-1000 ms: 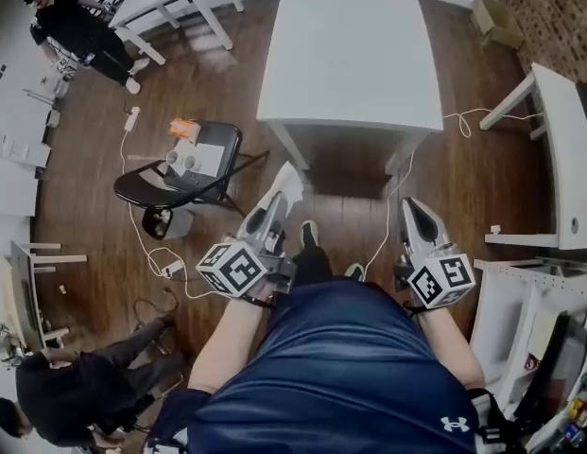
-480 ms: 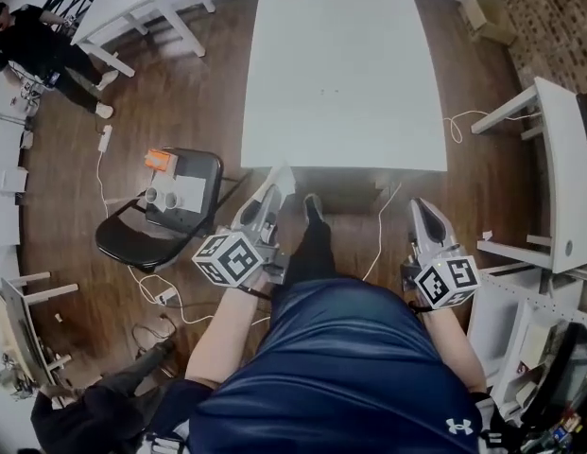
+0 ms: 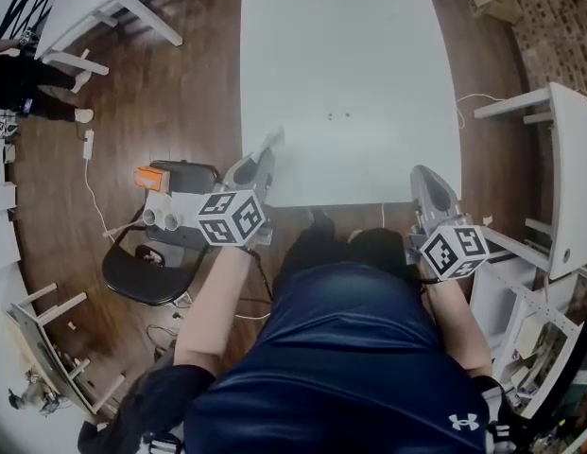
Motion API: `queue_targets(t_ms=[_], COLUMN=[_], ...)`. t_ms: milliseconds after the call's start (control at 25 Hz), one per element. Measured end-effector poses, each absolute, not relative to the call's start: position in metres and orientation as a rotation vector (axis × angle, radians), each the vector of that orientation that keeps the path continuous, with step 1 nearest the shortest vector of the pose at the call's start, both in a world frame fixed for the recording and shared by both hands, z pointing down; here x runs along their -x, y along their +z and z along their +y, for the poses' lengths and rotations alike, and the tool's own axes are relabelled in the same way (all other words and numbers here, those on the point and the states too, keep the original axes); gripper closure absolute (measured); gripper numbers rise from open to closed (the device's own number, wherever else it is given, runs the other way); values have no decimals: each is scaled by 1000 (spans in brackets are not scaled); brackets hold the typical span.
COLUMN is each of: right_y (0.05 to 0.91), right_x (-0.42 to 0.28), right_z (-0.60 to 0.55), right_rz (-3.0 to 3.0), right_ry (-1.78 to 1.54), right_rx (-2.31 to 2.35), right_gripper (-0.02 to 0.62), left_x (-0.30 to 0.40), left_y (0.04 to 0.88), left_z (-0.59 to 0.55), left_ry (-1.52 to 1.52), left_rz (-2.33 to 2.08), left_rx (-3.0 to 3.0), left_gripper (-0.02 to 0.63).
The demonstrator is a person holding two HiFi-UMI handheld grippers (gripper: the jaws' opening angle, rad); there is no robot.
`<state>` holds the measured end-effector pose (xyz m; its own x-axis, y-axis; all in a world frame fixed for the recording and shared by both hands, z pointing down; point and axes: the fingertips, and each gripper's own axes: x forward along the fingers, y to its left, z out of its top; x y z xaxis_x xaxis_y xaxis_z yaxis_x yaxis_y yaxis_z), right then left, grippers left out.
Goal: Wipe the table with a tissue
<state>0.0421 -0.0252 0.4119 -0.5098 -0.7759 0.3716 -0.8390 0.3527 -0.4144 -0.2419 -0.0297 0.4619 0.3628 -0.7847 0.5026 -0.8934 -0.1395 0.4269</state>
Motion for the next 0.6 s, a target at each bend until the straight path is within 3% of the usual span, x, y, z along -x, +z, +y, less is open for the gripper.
queue_targets(t_ms=[320, 600], right_y=[461, 478], right_x=[-43, -74], right_z=[-94, -131], right_rz=[-2463, -2430], right_ry=[978, 1004], right_rx=[-1366, -1377], right_gripper=[583, 583], left_x=[254, 269], left_y=[504, 542], left_z=[-108, -172], left_ry=[606, 1329], left_rz=[-1558, -1675], left_rx=[-1938, -2037], left_gripper=[591, 591])
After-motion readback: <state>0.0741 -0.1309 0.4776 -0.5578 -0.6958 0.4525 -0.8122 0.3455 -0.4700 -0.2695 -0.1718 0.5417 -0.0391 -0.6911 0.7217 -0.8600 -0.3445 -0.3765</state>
